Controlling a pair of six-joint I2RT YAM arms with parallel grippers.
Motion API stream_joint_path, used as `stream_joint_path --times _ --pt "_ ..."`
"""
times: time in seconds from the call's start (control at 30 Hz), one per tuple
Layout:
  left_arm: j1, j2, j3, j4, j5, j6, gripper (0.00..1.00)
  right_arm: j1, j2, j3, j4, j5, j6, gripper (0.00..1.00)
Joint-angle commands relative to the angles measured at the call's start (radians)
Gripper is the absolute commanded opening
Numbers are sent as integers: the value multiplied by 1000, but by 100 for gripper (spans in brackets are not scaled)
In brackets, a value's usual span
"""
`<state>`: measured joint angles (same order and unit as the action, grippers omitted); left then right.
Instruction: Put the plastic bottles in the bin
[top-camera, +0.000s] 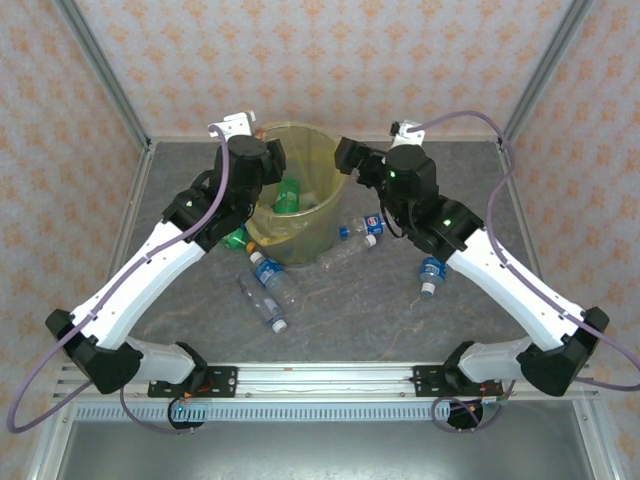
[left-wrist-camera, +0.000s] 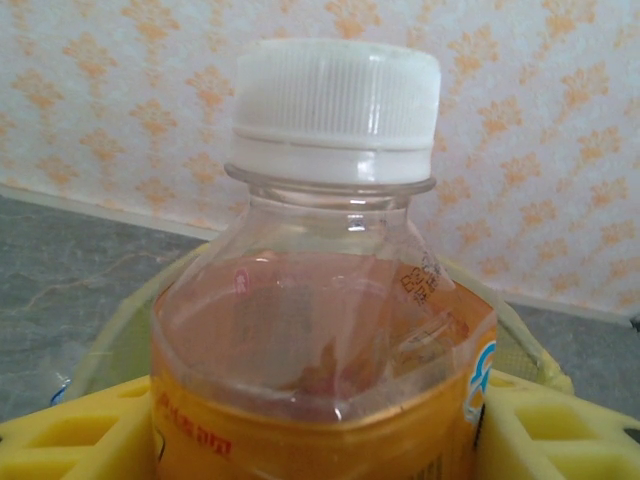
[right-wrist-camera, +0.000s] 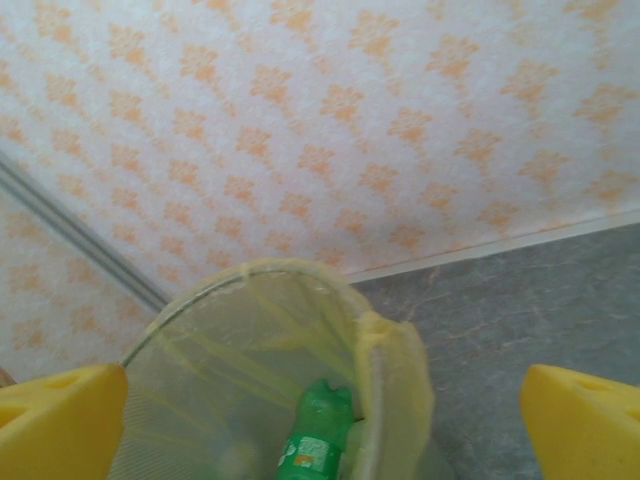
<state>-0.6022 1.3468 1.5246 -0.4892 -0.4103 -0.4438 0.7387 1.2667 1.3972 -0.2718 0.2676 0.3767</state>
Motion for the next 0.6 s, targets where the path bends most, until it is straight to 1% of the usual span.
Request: stream_joint_path --times 0.0,0.13,0.27,0.37,0.43,0.47,0.57 --pt "-1 27 44 49 69 43 62 -7 -70 -60 -61 145 67 100" --pt "-1 65 65 43 106 53 64 -32 -143 -145 -116 193 128 100" --pt "-1 91 84 37 139 59 67 -68 -196 -222 -175 192 191 100" --pt "-1 100 90 35 152 57 72 -96 -224 -275 -213 190 220 100" --pt "-1 103 91 37 169 56 79 -119 -234 -302 -244 183 234 100" --pt "-1 103 92 38 177 55 81 -128 -234 -311 -257 181 239 100" --pt "-1 101 95 38 191 51 82 -156 -234 -343 -289 178 255 100"
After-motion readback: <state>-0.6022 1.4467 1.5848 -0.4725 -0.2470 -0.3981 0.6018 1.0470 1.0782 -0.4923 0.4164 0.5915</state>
